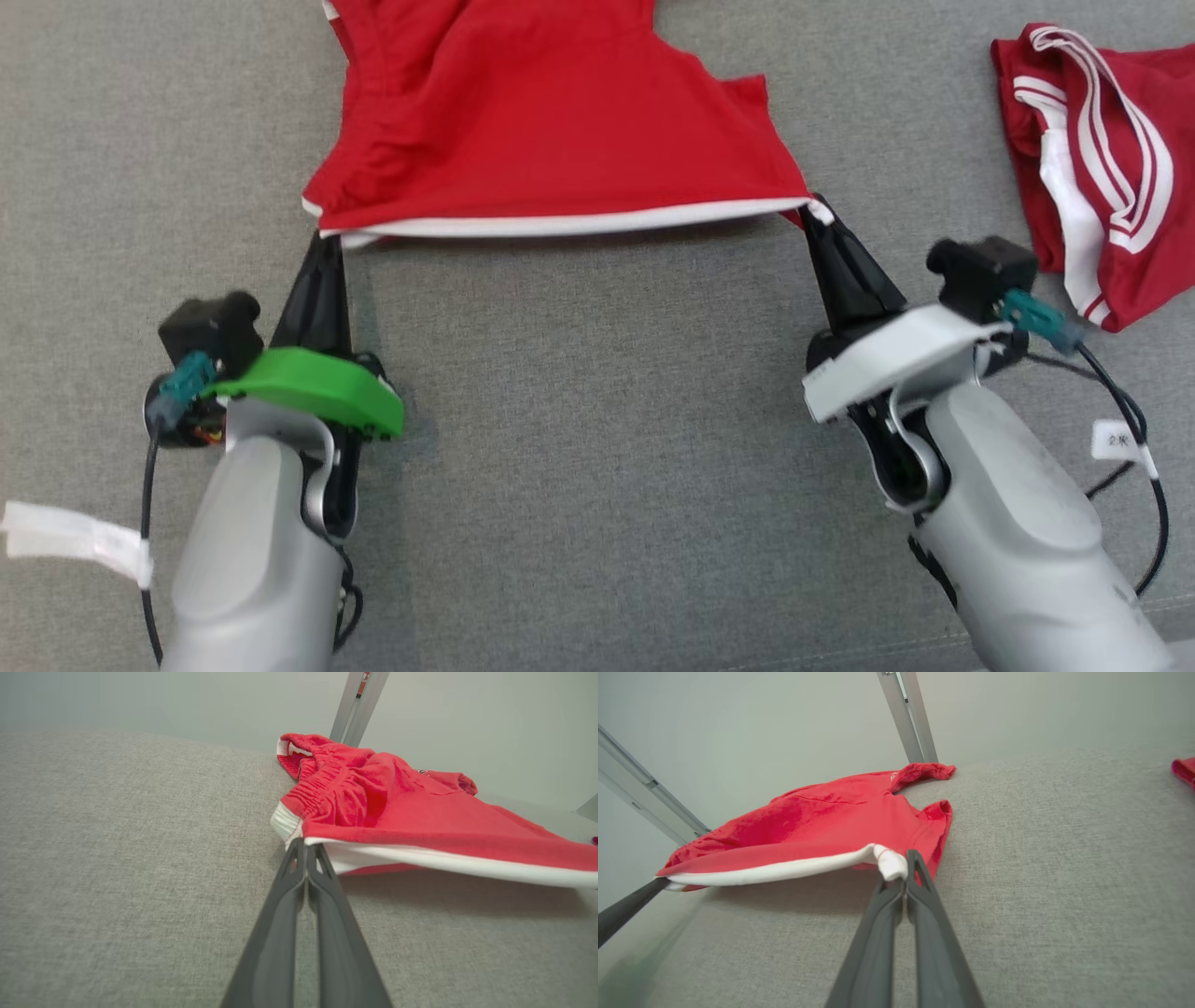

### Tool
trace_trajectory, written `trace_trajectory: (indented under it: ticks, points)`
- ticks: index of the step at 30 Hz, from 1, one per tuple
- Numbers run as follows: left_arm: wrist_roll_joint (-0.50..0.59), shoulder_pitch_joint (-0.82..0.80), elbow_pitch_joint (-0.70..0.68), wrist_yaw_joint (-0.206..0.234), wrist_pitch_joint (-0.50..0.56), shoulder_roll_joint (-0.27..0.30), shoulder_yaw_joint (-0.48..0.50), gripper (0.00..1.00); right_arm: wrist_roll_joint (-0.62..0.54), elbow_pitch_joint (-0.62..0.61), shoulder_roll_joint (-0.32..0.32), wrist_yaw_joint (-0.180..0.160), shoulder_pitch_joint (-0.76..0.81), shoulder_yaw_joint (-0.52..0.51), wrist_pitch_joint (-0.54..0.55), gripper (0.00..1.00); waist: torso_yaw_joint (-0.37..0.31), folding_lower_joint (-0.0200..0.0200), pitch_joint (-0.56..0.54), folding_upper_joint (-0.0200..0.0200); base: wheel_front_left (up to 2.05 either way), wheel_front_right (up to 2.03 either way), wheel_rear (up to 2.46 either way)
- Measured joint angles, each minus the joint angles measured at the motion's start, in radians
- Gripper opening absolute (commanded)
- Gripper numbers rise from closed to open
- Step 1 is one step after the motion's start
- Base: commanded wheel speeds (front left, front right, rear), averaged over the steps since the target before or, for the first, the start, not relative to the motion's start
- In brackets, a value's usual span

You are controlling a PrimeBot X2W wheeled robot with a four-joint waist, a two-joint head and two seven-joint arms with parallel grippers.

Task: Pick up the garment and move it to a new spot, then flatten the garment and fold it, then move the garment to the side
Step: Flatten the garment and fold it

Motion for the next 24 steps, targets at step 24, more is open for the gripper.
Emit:
trace_trajectory:
  ticks: [24]
  points:
    - [0.042, 0.693, -0.857, 0.079, 0.295, 0.023, -0.123, 0.00, -0.190, -0.793, -0.045, 0.000, 0.775, -0.255, 0.186, 0.00, -0.013, 0.0000, -0.209, 0.0001, 0.00, 0.00, 0.00]
